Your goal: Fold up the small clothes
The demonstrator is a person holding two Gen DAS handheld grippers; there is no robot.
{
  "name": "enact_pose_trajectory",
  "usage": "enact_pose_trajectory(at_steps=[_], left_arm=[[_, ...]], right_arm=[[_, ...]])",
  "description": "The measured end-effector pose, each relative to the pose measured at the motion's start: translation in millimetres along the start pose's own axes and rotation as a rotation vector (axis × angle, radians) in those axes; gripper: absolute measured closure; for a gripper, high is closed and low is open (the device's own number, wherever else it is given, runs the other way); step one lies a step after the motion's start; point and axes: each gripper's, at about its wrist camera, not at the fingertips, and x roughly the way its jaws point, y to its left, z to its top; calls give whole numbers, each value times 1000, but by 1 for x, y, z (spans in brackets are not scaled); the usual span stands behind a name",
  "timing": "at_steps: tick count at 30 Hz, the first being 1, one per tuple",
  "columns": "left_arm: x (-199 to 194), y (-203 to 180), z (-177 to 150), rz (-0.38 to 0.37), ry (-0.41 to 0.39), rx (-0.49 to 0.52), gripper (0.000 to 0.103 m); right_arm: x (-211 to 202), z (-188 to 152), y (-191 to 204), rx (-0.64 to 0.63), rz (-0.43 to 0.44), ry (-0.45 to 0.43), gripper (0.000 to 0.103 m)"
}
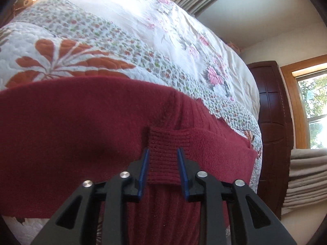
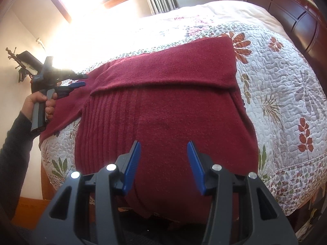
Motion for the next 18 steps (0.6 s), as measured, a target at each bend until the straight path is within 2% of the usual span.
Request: enact_pose_trajectory(at_steps=[1,2,5,9,12,16,18], left_arm=[[-10,-4,-3,-15,-41,0,55],[-14,-11,-5,-38,-57,8,54],[4,-30,-11,-108,-9,50,53],[49,-22,-16,-102,75,-12,53],[60,-6,-21,-98,69,-46,56],[30,24,-20,-83,0,-126,57],[-6,45,-26,-127,-75,-175,53]], right_arm=[[0,0,0,4,2,-2,55],[0,1,-1,6,4,-3,55],[1,4,3,-3,15,2,54],[-3,7,14,-39,23,-7,55],[-9,9,17,-46,25,-18,53],[-13,12,16,-43,27,-27,53],[-14,16,16,-48,32,-33,53]])
